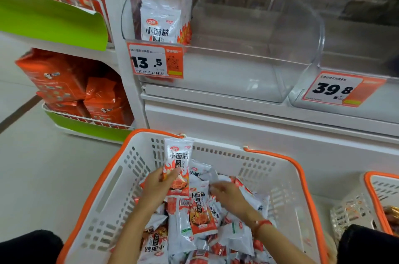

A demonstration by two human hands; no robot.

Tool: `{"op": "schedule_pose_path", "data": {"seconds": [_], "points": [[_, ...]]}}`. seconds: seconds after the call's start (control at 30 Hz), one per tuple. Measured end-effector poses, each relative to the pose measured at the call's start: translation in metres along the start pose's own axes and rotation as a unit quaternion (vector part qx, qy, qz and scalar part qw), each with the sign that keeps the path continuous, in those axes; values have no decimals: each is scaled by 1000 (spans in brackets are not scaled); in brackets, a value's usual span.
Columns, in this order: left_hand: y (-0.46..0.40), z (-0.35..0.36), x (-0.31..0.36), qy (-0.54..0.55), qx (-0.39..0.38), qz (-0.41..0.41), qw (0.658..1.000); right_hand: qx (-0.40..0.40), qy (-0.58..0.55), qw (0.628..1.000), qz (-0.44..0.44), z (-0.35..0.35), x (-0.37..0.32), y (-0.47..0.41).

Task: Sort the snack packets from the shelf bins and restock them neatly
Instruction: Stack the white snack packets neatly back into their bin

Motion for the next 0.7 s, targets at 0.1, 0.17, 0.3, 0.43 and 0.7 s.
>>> {"op": "schedule_pose_path", "data": {"seconds": [0.1, 0.17, 0.3, 0.43, 0.7], "points": [[-2, -15, -1, 32, 28, -23, 999, -41, 77, 996, 34, 41, 31, -4], [-1, -20, 0, 34, 27, -28, 999, -28, 65, 997, 38, 50, 32, -6], [-2, -26, -6, 52, 33, -73, 995, -50, 67, 995, 55, 53, 26, -9], [-4, -23, -18, 13, 81, -88, 993, -44, -47, 997, 34, 18, 3, 10], [12, 59, 23, 91, -68, -88, 990, 14, -262, 963, -58, -60, -80, 53]]}}
Point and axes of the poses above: each hand's wrist, its own y-axis away from the middle knuckle, its own z-axis out of the palm, x = y × z, the point moved 8 cm from there along -y, towards the middle knuckle, and after that the axes turned 1 degree about -x, right-handed, at the moved point
